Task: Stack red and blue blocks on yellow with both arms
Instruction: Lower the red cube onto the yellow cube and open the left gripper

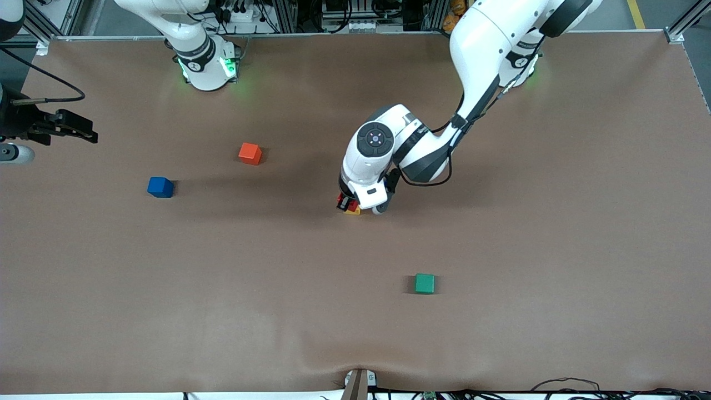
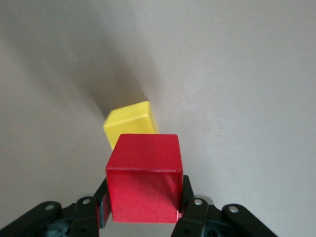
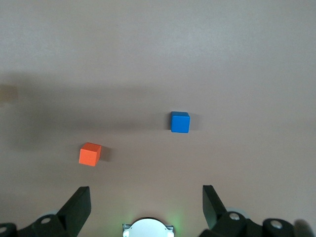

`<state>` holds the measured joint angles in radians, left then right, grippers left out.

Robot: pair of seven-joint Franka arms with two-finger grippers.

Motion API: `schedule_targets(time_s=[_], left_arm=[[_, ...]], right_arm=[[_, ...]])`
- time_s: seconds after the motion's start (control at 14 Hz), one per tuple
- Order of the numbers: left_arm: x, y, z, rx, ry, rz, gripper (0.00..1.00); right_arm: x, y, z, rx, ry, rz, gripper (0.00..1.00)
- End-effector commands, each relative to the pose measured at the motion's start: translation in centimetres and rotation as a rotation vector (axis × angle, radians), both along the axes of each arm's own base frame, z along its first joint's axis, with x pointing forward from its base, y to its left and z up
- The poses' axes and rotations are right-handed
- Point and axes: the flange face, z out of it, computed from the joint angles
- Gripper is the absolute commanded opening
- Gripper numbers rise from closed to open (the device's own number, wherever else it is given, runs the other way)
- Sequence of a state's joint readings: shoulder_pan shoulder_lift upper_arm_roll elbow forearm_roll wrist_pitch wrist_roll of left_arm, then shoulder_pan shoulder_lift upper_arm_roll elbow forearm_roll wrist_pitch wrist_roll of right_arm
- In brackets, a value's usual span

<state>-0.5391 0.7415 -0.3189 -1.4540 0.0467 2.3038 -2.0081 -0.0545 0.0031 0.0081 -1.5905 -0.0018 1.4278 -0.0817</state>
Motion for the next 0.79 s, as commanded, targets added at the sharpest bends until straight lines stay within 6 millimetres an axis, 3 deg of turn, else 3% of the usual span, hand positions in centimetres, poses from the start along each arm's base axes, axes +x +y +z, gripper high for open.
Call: schedule_targets(time_s=[0.0, 0.29, 0.72], left_arm=[[0.3, -0.1, -0.8, -0.007, 0.000, 0.069, 0.00], [1.2, 1.6, -2.2, 0.013, 0.042, 0.194, 0.00], [0.5, 2.0, -3.1, 0.036, 0.065, 0.216, 0.00]], right_arm=[[0.2, -0.1, 0.3, 0.014, 0.005, -0.006, 1.00], [0.2, -0.1, 0.3, 0.013, 0.008, -0.006, 1.00], [0.1, -0.3, 0.1, 0.013, 0.016, -0.009, 1.00]])
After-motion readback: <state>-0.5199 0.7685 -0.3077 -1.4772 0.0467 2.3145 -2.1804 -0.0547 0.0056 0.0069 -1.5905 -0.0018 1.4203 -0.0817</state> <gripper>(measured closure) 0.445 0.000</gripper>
